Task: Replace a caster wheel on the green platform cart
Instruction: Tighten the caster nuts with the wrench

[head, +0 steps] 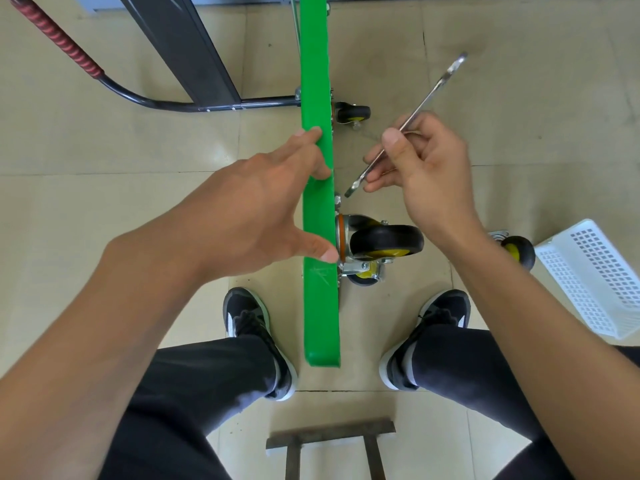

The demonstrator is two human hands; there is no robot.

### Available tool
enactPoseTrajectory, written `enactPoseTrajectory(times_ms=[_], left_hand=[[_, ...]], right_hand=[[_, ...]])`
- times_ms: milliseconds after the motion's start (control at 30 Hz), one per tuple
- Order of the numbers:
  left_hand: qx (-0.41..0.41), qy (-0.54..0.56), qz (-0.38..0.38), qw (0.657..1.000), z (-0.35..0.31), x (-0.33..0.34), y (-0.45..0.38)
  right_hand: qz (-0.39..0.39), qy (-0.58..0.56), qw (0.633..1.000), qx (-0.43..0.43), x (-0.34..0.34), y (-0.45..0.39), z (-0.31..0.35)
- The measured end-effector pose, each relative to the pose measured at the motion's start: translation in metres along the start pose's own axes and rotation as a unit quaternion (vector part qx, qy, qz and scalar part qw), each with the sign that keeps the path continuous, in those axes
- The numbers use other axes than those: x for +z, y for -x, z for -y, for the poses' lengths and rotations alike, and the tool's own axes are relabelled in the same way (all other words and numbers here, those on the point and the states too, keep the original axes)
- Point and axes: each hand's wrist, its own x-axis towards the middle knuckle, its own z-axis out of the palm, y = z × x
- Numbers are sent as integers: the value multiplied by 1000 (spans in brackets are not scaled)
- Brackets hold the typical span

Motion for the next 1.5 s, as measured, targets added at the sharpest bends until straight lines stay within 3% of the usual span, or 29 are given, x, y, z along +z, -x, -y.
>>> enactPoseTrajectory(times_ms=[100,367,1167,1500], left_hand=[[4,-4,0,1000,0,0,0],[9,-7,-3,1000,1,0,0],[15,-3,-8,1000,3,1,0],[4,-5,-6,1000,0,-1,0]], right_hand=[[29,49,995,-86,3,14,8],[72,203,958,-188,7,23,7],[92,218,947,-218,12,19,10],[80,172,970,-149,15,14,11]])
